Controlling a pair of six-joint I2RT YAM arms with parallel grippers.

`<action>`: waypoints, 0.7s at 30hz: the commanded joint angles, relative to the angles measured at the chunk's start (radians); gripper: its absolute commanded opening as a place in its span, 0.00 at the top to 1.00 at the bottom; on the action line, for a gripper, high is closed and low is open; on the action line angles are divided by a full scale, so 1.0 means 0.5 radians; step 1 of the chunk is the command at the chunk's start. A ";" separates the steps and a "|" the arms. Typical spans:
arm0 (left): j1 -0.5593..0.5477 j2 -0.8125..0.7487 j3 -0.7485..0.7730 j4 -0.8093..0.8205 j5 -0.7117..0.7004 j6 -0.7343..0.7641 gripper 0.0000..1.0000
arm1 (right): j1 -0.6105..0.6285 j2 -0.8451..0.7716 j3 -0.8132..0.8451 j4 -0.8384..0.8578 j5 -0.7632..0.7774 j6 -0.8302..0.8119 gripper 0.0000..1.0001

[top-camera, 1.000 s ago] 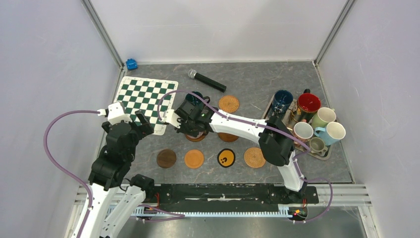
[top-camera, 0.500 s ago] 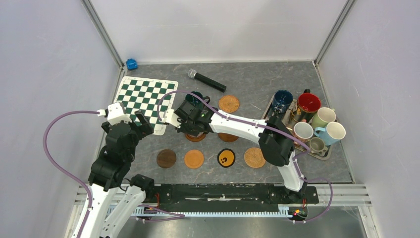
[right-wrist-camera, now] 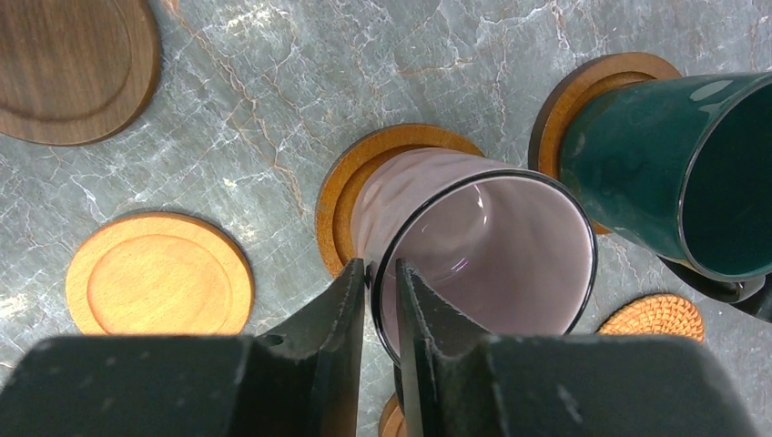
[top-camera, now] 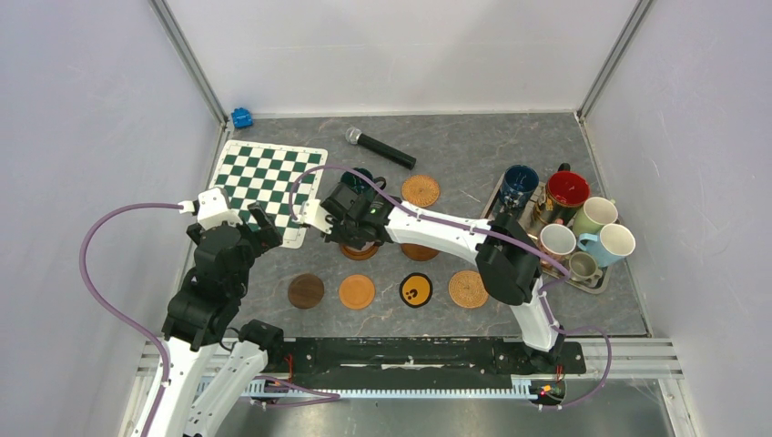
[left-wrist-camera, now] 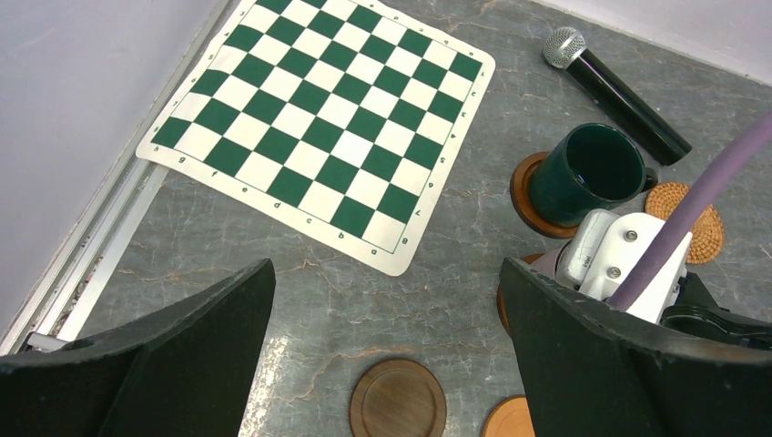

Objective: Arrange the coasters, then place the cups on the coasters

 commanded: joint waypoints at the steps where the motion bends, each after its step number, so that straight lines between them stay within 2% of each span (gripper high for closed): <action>1: -0.008 0.007 0.041 0.014 -0.022 -0.021 0.00 | -0.004 -0.147 0.014 0.060 0.009 0.034 0.78; 6: -0.010 0.007 0.036 0.029 0.049 -0.006 0.00 | -0.055 -0.244 0.004 0.125 0.011 0.145 0.71; 13: -0.009 0.035 -0.015 0.115 0.299 0.041 0.00 | -0.232 -0.498 -0.207 0.315 0.025 0.397 0.68; 18: -0.008 0.130 -0.012 0.148 0.514 0.048 0.00 | -0.476 -0.706 -0.402 0.361 0.343 0.643 0.68; 21: -0.008 0.199 0.001 0.174 0.659 0.056 0.00 | -0.653 -0.807 -0.535 0.346 0.435 0.696 0.68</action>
